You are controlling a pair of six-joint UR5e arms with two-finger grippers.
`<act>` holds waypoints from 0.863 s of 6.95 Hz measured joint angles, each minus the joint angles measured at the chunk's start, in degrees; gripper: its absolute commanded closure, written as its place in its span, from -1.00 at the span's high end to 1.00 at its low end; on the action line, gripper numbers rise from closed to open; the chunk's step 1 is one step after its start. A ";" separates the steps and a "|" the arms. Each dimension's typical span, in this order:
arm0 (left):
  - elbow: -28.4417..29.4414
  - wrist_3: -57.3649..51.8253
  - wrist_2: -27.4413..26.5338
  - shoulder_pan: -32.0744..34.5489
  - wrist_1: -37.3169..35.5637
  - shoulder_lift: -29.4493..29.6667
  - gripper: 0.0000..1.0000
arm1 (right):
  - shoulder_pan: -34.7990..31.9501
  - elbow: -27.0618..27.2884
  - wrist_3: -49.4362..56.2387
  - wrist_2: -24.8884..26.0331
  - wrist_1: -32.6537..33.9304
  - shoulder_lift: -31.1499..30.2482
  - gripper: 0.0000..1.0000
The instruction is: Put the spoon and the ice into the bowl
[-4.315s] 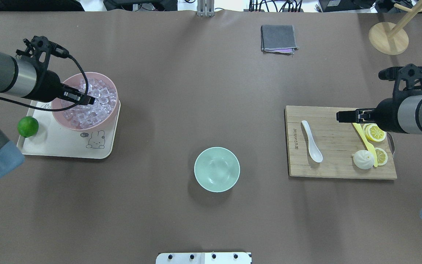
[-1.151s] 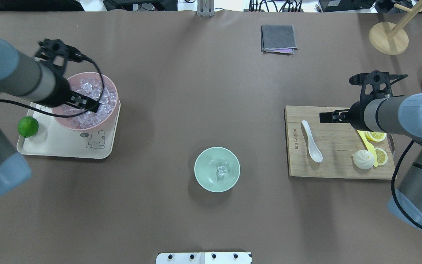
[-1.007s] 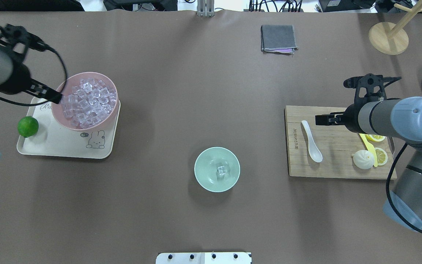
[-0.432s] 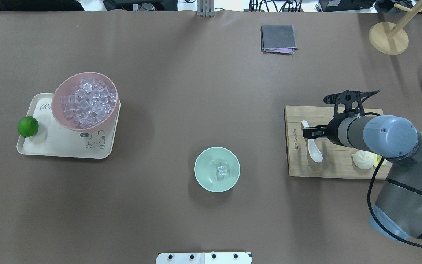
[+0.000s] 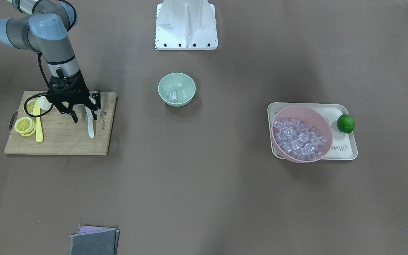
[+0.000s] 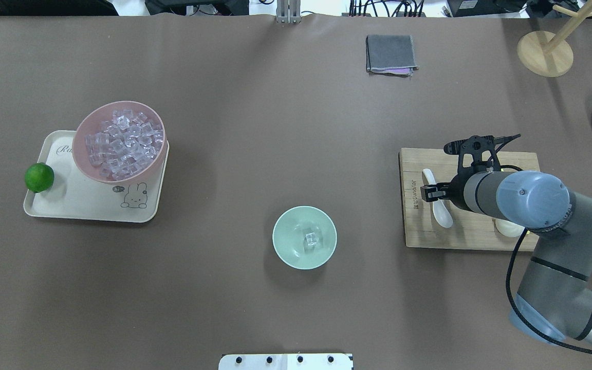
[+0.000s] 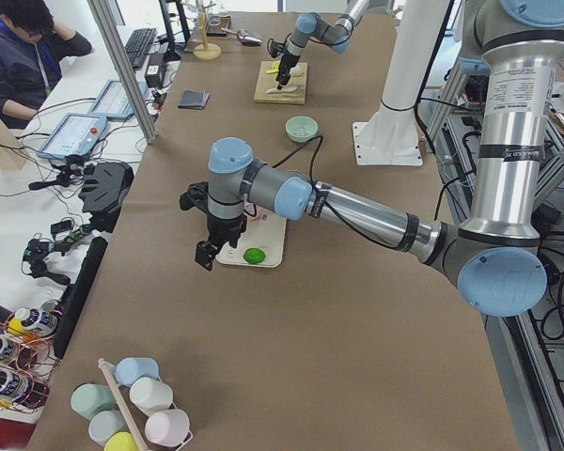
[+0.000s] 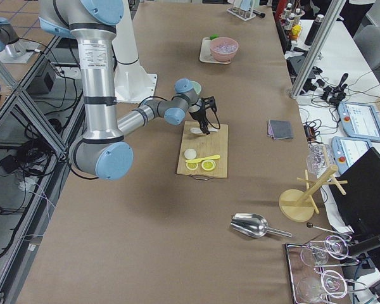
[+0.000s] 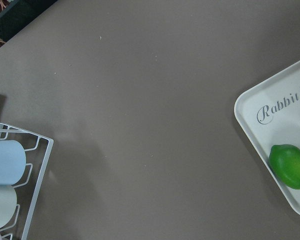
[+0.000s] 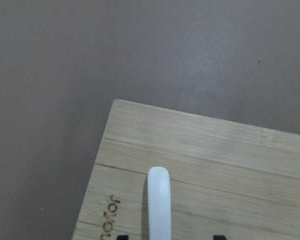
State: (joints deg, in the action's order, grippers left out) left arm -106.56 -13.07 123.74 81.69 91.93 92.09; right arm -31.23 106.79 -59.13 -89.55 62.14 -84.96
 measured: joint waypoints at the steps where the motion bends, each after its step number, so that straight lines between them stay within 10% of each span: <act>1: -0.02 -0.02 0.01 0.02 0.01 0.00 0.96 | 0.50 -0.31 0.04 0.19 0.00 0.25 0.28; 4: 0.00 0.21 0.01 -0.03 0.01 0.15 0.96 | 1.49 -1.06 0.14 0.91 0.00 0.48 0.10; 6: 0.09 0.25 0.01 -0.04 0.01 0.19 0.96 | 1.58 -1.26 0.15 1.03 0.00 0.49 -0.61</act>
State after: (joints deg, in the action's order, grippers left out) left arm -106.47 -12.82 123.75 81.65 91.93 92.28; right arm -29.64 105.54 -58.98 -88.52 62.14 -84.47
